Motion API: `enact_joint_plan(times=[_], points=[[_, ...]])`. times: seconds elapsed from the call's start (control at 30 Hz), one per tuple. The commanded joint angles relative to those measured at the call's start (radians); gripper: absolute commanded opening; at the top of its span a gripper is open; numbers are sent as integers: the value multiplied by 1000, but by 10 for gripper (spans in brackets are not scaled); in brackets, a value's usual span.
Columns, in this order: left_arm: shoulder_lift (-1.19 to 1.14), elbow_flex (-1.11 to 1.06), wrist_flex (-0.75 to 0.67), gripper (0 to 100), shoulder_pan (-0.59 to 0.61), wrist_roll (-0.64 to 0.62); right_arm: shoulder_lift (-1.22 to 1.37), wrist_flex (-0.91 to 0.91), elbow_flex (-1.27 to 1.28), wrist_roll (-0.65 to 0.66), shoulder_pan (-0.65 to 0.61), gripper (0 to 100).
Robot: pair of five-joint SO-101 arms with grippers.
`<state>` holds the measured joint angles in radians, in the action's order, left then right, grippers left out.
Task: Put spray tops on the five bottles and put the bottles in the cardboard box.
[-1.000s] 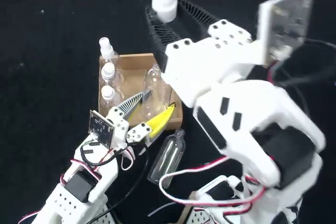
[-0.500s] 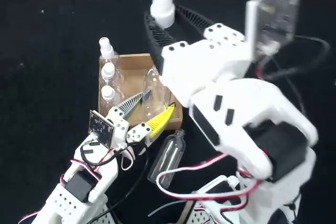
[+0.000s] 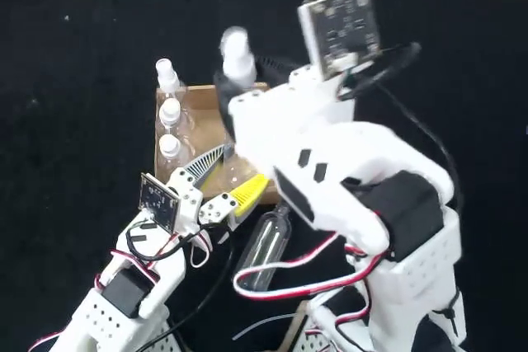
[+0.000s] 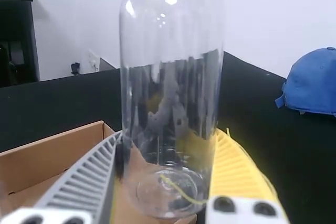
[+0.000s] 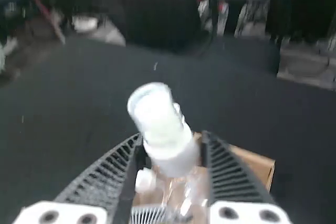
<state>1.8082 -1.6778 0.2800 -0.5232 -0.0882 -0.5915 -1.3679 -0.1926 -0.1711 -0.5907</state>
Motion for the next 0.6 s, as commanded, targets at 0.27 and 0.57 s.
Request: enact_joint_plan(times=[0.27, 0.57], points=[[5, -24, 0, 102, -1, -3, -176, -221, -5, 14, 15, 299], [6, -24, -6, 105, -12, -2, -285, -212, 321, 123, 40, 300]])
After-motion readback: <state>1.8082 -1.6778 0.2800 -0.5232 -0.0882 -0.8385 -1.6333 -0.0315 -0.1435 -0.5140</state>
